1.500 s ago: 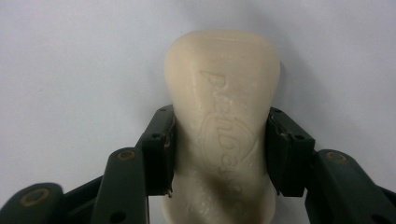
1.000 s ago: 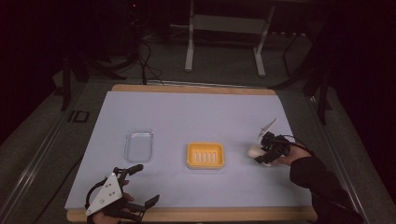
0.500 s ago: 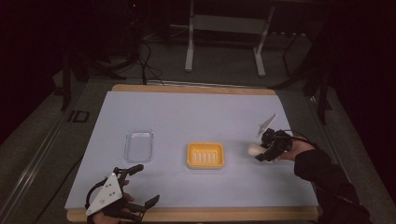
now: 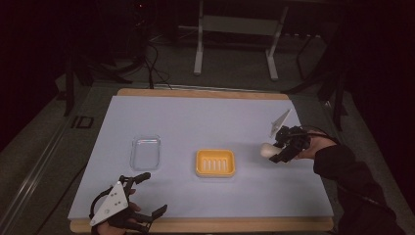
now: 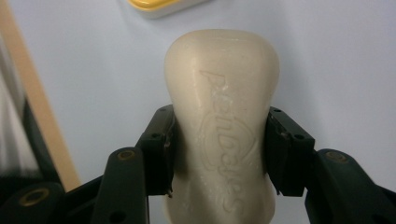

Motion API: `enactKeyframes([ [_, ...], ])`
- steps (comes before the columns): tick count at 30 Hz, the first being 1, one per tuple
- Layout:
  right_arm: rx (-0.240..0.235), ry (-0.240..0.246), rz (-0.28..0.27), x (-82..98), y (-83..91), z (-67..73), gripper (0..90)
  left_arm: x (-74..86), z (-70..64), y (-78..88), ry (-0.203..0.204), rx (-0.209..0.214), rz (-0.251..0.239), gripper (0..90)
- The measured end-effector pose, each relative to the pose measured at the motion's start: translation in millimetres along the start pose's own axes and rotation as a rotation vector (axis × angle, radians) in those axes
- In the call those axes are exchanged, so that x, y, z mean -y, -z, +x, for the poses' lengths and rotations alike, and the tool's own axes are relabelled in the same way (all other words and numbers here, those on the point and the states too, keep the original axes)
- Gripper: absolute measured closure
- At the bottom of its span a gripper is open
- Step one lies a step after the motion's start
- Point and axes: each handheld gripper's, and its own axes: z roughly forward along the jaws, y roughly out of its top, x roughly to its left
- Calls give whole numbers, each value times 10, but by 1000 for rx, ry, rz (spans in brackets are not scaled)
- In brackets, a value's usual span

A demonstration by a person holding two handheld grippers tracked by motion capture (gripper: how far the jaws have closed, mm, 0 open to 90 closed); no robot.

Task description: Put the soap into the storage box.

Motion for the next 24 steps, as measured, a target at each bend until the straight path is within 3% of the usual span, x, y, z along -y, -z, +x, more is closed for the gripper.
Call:
enactKeyframes([
  [17, 4, 133, -29, -307, 339, 92, 497, 1, 5, 1, 4, 3, 1, 8],
  [24, 4, 199, -42, -467, 395, 143, 497, 0, 5, 4, 5, 6, -2, 8],
])
